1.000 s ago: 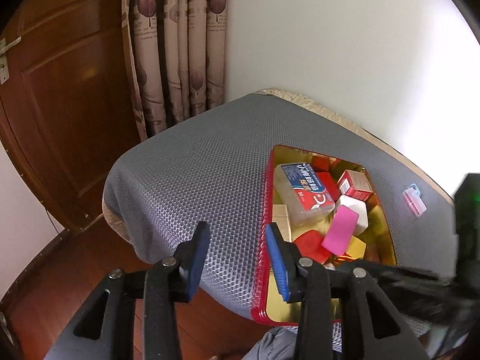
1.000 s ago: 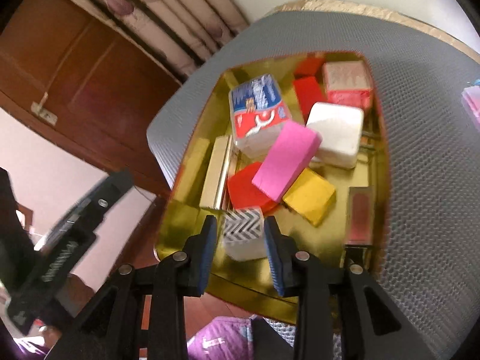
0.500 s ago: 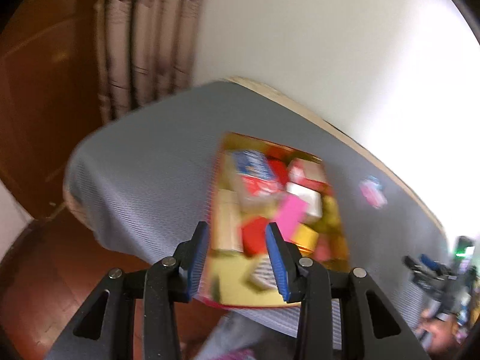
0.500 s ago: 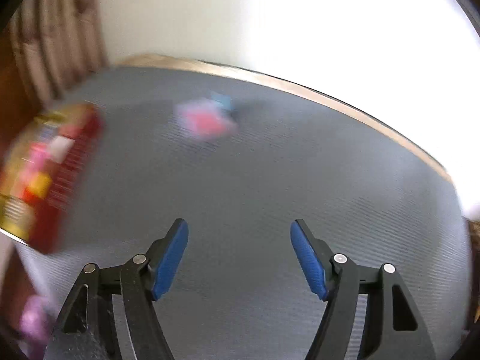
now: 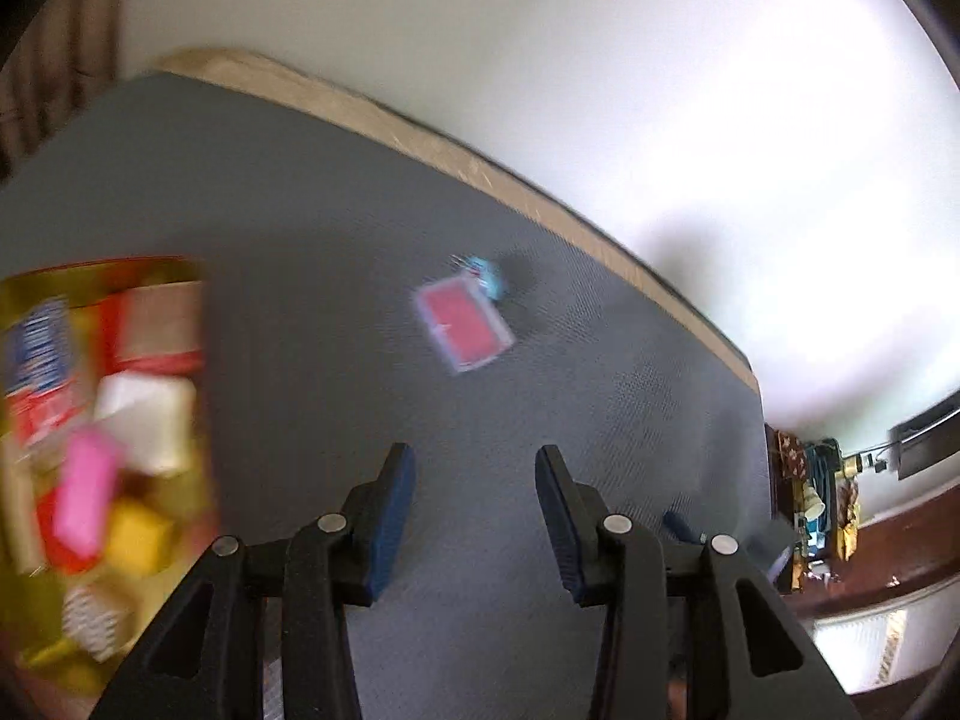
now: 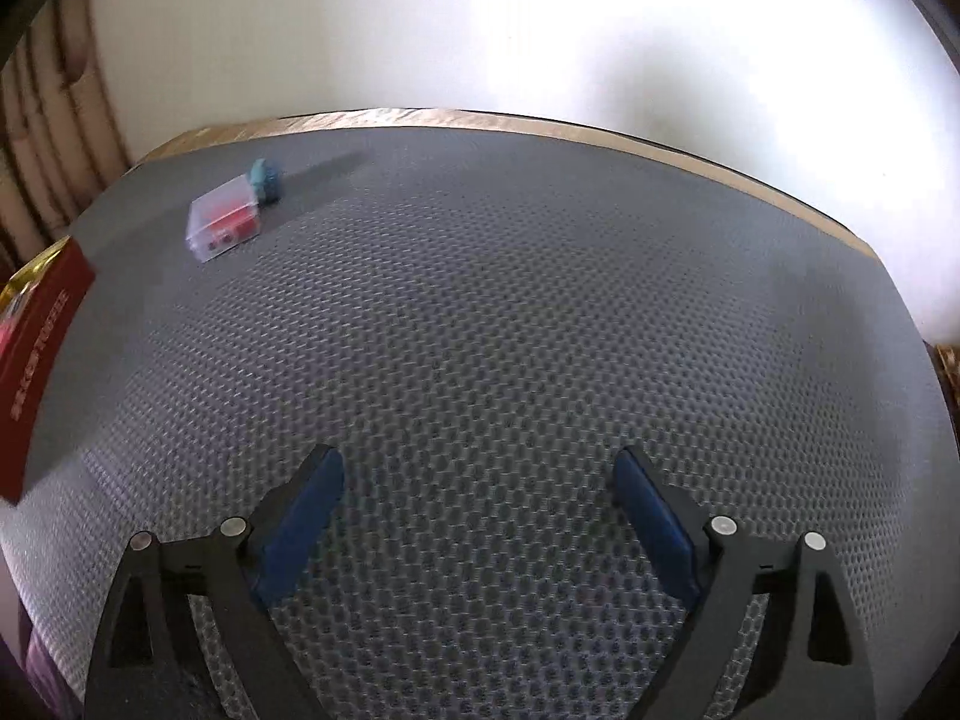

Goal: Organize rigid objects
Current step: 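Move both tools toward the clear pink case and blue tin on the mat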

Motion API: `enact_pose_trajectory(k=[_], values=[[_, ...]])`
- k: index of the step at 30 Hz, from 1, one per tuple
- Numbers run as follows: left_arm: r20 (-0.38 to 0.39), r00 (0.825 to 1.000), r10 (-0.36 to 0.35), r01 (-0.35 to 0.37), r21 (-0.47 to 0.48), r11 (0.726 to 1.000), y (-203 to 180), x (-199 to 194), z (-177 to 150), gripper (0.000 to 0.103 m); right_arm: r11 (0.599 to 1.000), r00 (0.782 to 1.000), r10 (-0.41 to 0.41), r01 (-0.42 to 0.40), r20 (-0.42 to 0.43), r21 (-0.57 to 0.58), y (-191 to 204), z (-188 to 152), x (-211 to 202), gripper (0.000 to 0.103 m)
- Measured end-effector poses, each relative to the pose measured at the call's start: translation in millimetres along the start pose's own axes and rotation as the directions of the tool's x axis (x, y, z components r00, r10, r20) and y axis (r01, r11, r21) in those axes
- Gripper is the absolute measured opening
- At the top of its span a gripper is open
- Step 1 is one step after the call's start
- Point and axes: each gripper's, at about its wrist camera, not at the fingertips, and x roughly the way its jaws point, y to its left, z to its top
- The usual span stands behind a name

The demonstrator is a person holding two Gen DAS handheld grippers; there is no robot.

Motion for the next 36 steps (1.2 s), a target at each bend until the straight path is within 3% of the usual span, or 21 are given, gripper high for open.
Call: enact_pose_trajectory(k=[4,11,16,24,29,33,36], values=[[-0.055,0.998,0.027,-0.028,-0.025,0.999,-19,60,35,0.042,0.999,0.999,0.047,-0.047,0.015,0.01,4,2,-3,0.09],[-0.098,0.991,0.093,-0.099,-0.065,0.993,-32,108,59,0.042,0.991,0.99,0.135,-0.136,0.032,0.018,-1,2,-4,0.09],[-0.109,0.975,0.191,-0.205,-0.126,0.971,-19,113,63,0.042,0.985,0.985,0.171,-0.171,0.036,0.006,-2,-1,-9,0.09],[-0.099,0.957,0.271,-0.284,-0.143,0.948,-17,122,71,0.042,0.98,0.979,0.199,-0.199,0.035,-0.001,-6,-6,-14,0.09],[-0.107,0.957,0.27,-0.283,-0.136,0.949,-21,128,76,0.043,0.978,0.977,0.21,-0.21,0.038,-0.001,-5,-7,-15,0.09],[-0.102,0.971,0.218,-0.234,-0.183,0.955,-21,126,79,0.043,0.976,0.976,0.217,-0.217,0.035,-0.005,0,-8,-14,0.09],[-0.112,0.95,0.291,-0.305,-0.138,0.942,-27,133,82,0.044,0.976,0.975,0.218,-0.218,0.035,-0.006,7,-8,-10,0.09]])
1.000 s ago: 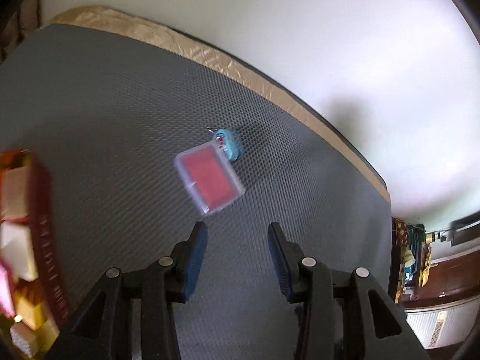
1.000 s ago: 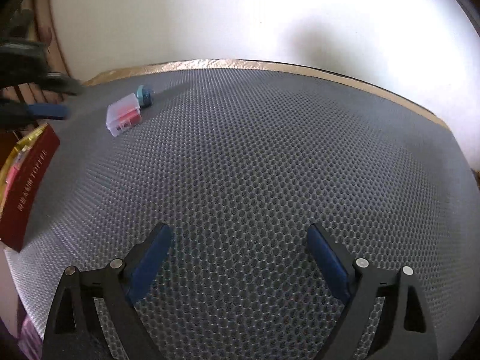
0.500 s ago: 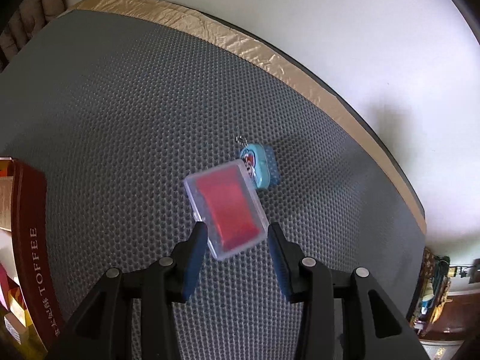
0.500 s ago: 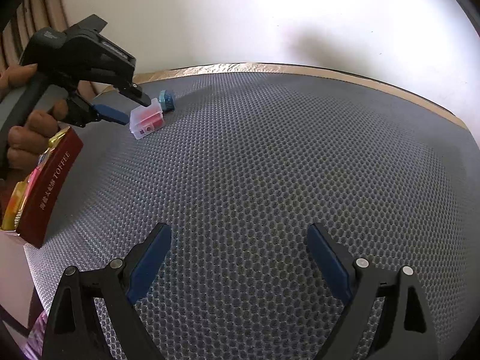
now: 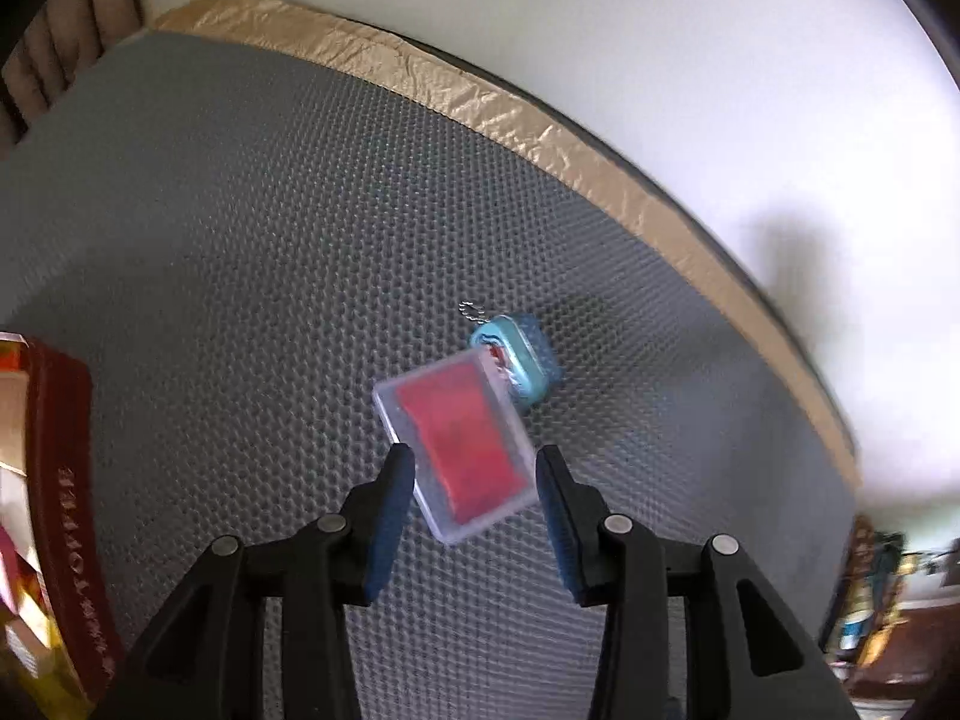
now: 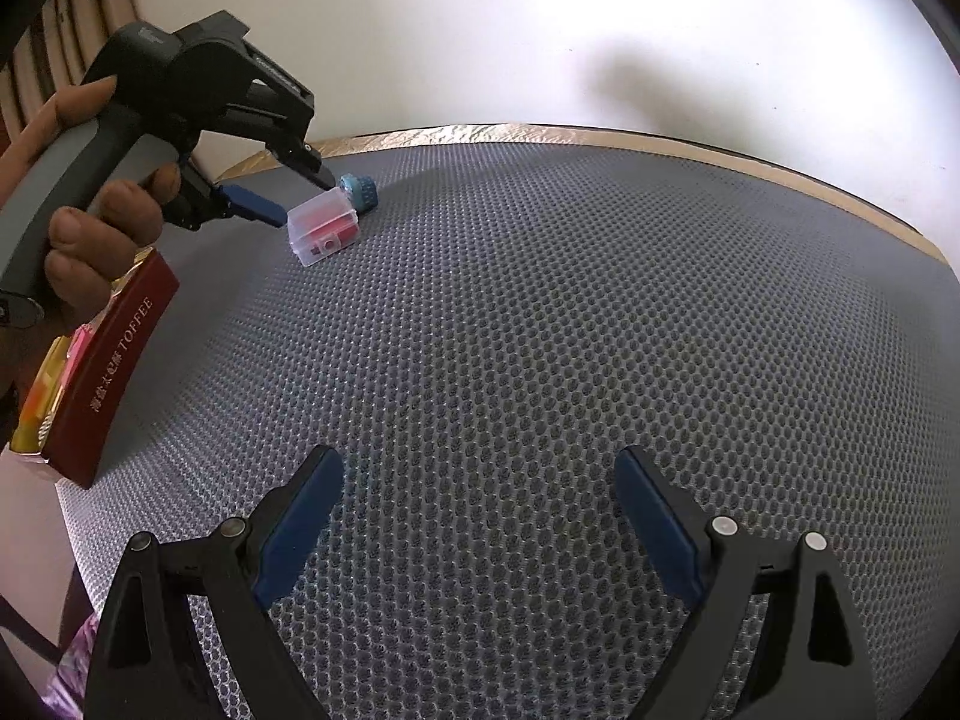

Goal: Organize rigid objects
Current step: 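Move both tools toward the clear pink case and blue tin on the mat, then grasp the clear pink case with the right gripper while the left gripper grasps the blue tin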

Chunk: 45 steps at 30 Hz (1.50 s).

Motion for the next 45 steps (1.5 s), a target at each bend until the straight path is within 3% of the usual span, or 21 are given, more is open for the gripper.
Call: enact_pose_trajectory(k=[2,7,9,15,19,20,23,27,31,38,42,43,44,45], values=[[-0.03,0.999,0.042,-0.042,0.005,0.999,-2,8,1,0.044,1.0,1.0,0.001,-0.001,0.0,0.001,2,-1,1,0.09],[0.003,1.0,-0.017,0.017,-0.035,0.999,1,3,-1,0.044,1.0,1.0,0.01,-0.01,-0.002,-0.003,3,-3,0,0.091],[0.012,1.0,-0.003,0.004,-0.06,0.998,2,1,1,0.044,1.0,1.0,0.013,-0.013,-0.003,-0.004,4,-3,1,0.091],[0.03,0.997,-0.064,0.067,-0.097,0.993,2,-2,2,0.044,1.0,1.0,0.02,-0.02,-0.002,-0.004,9,-6,1,0.091],[0.064,0.987,-0.144,0.152,-0.14,0.978,24,-23,-6,0.044,0.998,0.998,0.058,-0.058,0.008,-0.006,9,-6,-5,0.091],[0.081,0.986,-0.147,0.157,-0.137,0.978,33,-31,-9,0.044,0.995,0.995,0.095,-0.095,0.003,-0.031,12,-1,-4,0.091],[0.088,0.989,-0.121,0.13,-0.098,0.987,46,-47,-12,0.044,0.986,0.994,0.106,-0.103,0.019,-0.128,27,26,3,0.094],[0.084,0.991,-0.1,0.107,-0.079,0.991,68,-66,-11,0.044,0.964,0.99,0.14,-0.13,0.023,-0.23,46,79,42,0.095],[0.045,0.996,-0.074,0.076,-0.051,0.996,84,-78,-15,0.044,0.96,0.99,0.139,-0.143,-0.033,-0.241,57,114,83,0.095],[0.039,0.997,-0.059,0.059,0.008,0.998,94,-72,-9,0.044,0.961,0.987,0.118,-0.141,-0.111,-0.237,66,137,135,0.095],[0.03,0.998,-0.057,0.056,0.023,0.998,93,-66,-8,0.044,0.965,0.978,0.154,-0.179,-0.139,-0.194,66,141,146,0.075],[0.026,0.998,-0.059,0.058,0.025,0.998,94,-64,-9,0.044,0.962,0.978,0.163,-0.188,-0.133,-0.201,68,142,150,0.058],[0.022,0.998,-0.059,0.058,0.028,0.998,94,-64,-10,0.044,0.957,0.975,0.177,-0.203,-0.134,-0.208,70,141,149,0.05],[0.019,0.998,-0.052,0.051,0.031,0.998,92,-62,-10,0.044,0.956,0.977,0.168,-0.195,-0.135,-0.219,71,140,147,0.05]])
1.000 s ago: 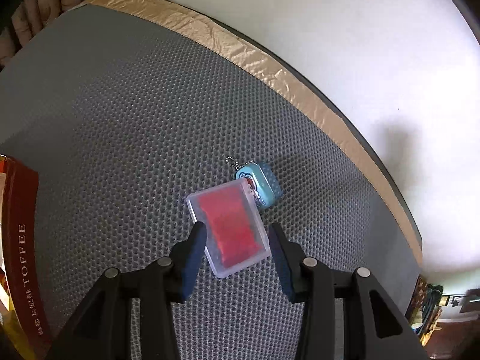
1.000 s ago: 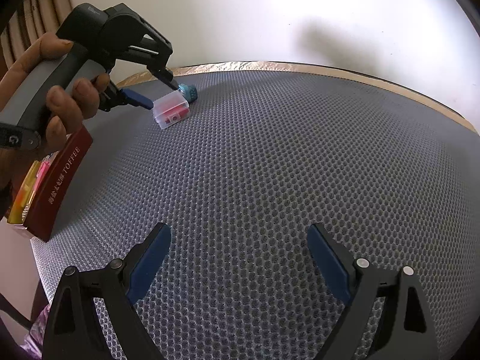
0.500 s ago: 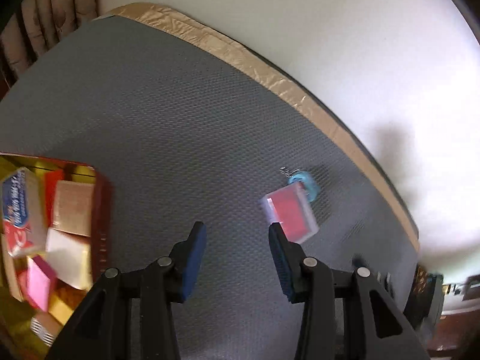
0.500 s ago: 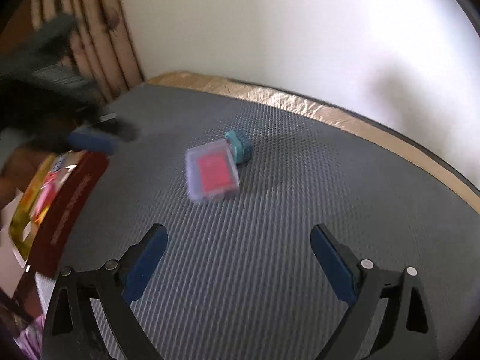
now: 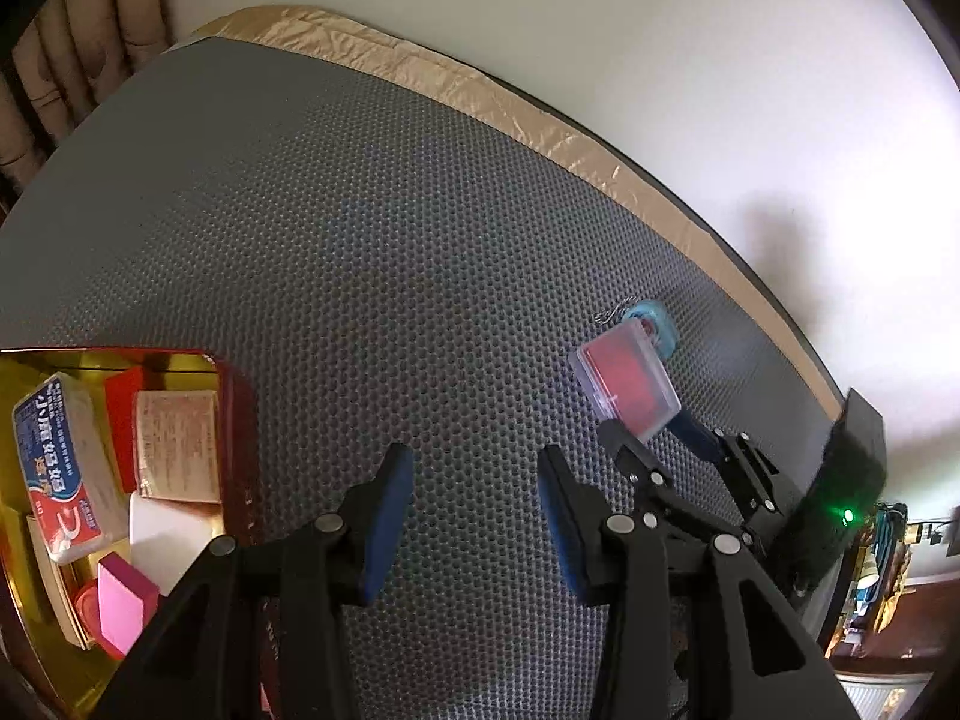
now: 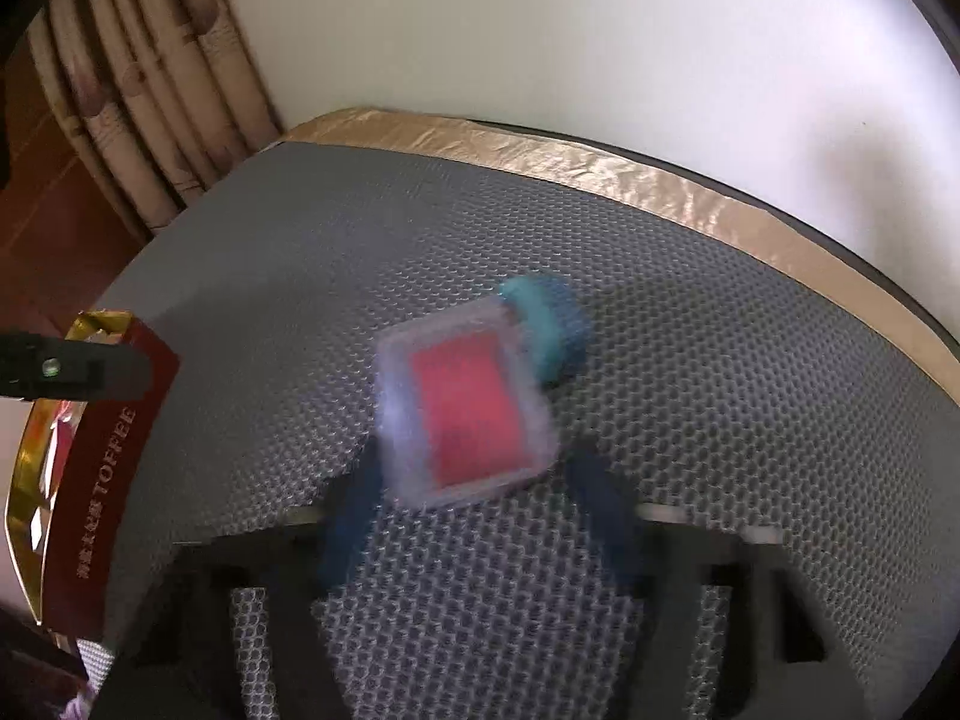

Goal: Organize rigid objects
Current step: 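Grasp the clear pink case with the right gripper while the left gripper grasps the blue tin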

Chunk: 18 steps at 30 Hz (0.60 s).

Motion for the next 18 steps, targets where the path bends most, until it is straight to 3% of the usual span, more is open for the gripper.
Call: enact_pose_trajectory(k=[4,8,12,14,16,18], values=[[-0.001,1.0,0.0,0.0,0.032,0.999,-8,-2,-1,0.044,1.0,1.0,0.009,-0.009,0.008,0.001,-8,-17,-15,0.049],[0.008,1.0,-0.022,0.021,0.12,0.993,-32,3,0,0.044,0.995,0.998,-0.022,0.015,0.066,0.1,-43,-57,-60,0.049],[-0.007,0.998,-0.067,0.067,0.22,0.973,-66,14,6,0.044,0.966,0.978,-0.191,0.173,0.08,0.193,-87,-108,-101,0.049],[0.019,0.999,-0.038,0.03,0.331,0.943,-92,23,13,0.044,0.939,0.959,-0.275,0.252,0.071,0.234,-106,-134,-117,0.049],[0.023,1.0,0.004,-0.013,0.384,0.923,-107,34,21,0.044,0.923,0.957,-0.283,0.254,0.063,0.288,-121,-154,-125,0.049],[-0.048,0.999,0.008,0.009,0.357,0.934,-112,48,30,0.044,0.914,0.956,-0.282,0.243,0.076,0.325,-129,-169,-132,0.049]])
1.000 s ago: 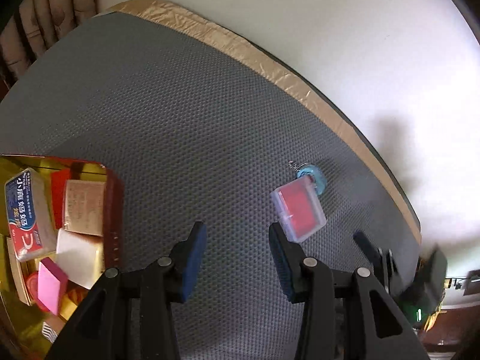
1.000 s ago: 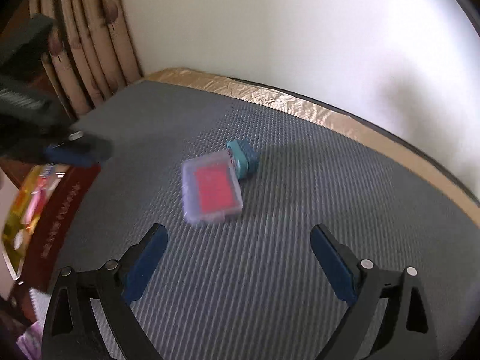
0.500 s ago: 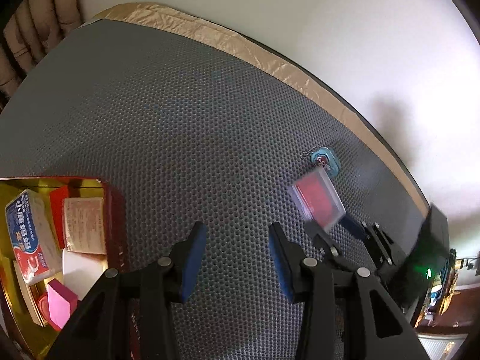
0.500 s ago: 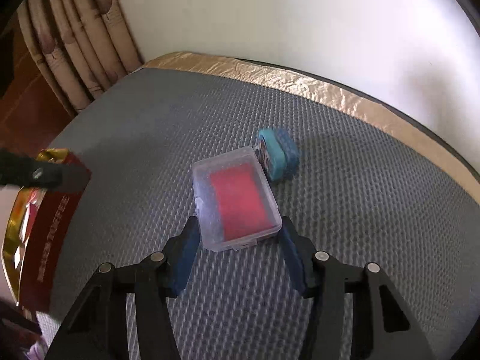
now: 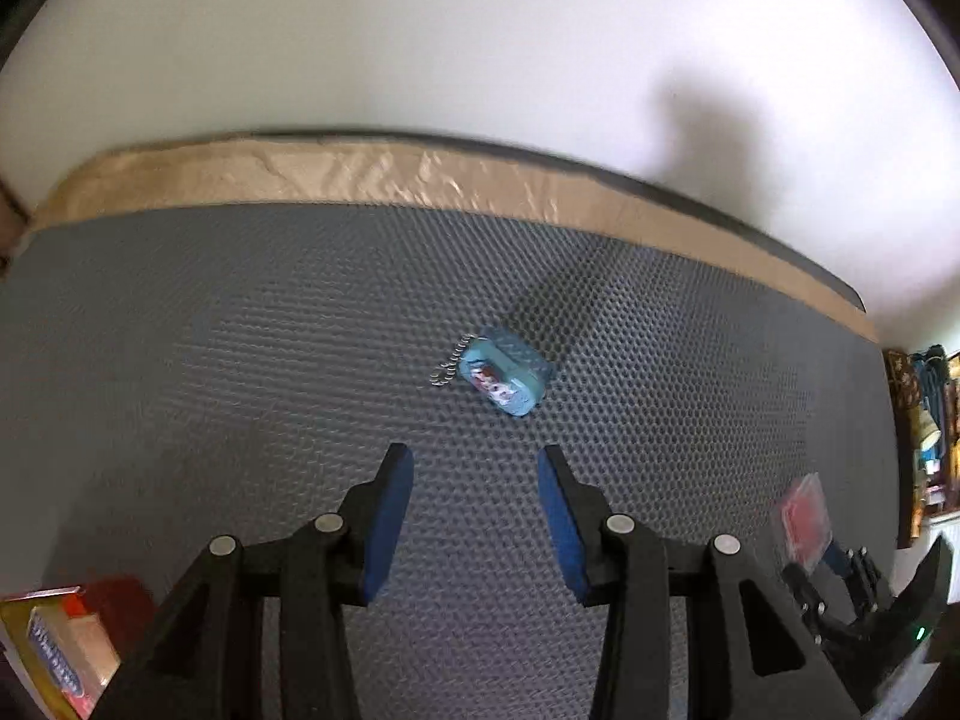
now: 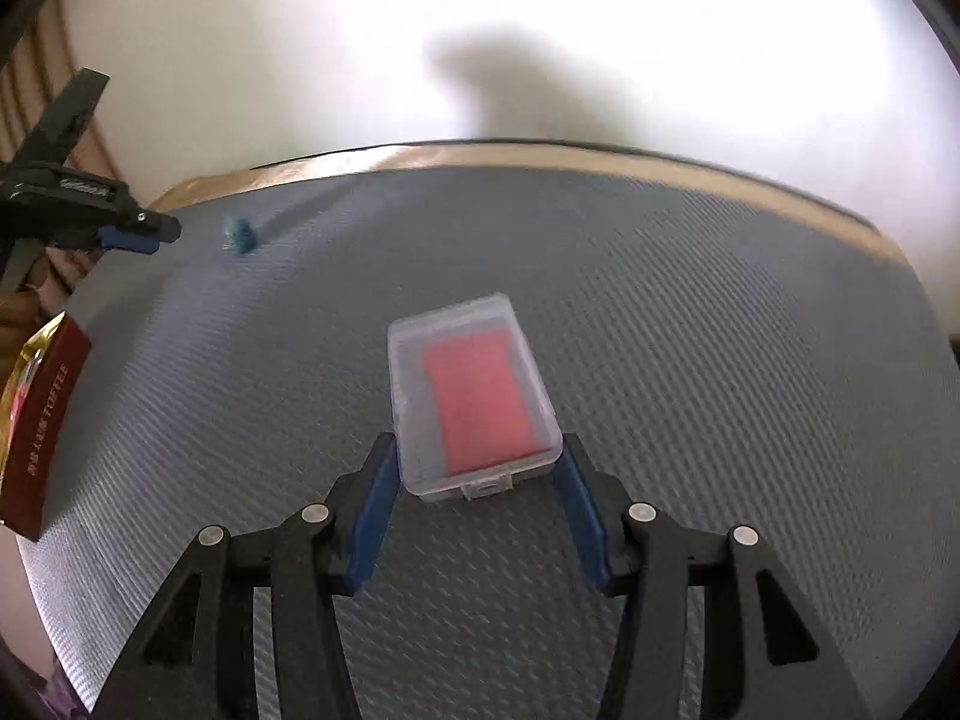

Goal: Organize rigid objects
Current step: 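Grasp the clear pink case with the right gripper while the left gripper grasps the blue tin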

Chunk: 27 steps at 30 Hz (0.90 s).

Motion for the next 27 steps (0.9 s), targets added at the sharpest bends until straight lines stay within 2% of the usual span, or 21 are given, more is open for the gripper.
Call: enact_pose_trajectory(k=[2,4,7,12,15,22,23,24,27], values=[[-0.035,0.998,-0.051,0.048,-0.086,0.995,4,7,5,0.044,1.0,1.0,0.0,0.0,0.011,-0.004,0,-3,-3,0.049],[-0.033,0.994,-0.109,0.101,-0.175,0.979,6,7,11,0.044,1.0,1.0,-0.006,0.006,0.01,-0.011,3,-4,1,0.049],[-0.01,0.995,-0.102,0.098,-0.226,0.969,6,6,21,0.044,1.0,1.0,0.013,-0.013,0.009,-0.014,7,1,6,0.049],[-0.022,0.997,-0.081,0.072,-0.258,0.963,-4,19,42,0.044,0.999,0.999,0.045,-0.045,0.016,0.002,3,0,5,0.05],[-0.057,0.996,-0.067,0.048,-0.286,0.957,-5,37,49,0.044,0.999,0.998,0.052,-0.052,0.018,0.002,-3,-3,0,0.05],[-0.065,0.997,-0.041,0.017,-0.322,0.947,0,55,47,0.044,0.998,0.998,0.061,-0.061,0.015,0.005,-7,-3,-3,0.05],[-0.062,0.998,-0.032,0.01,-0.323,0.946,-1,56,46,0.04,0.998,0.998,0.06,-0.06,0.015,0.005,-7,-3,-3,0.05],[-0.06,0.998,-0.032,0.011,-0.325,0.946,-3,60,47,0.031,0.998,0.998,0.061,-0.061,0.014,0.005,-8,-3,-2,0.05],[-0.045,0.997,-0.061,0.043,-0.33,0.943,-3,59,42,0.027,0.998,0.998,0.061,-0.061,0.011,0.007,-8,1,2,0.05]])
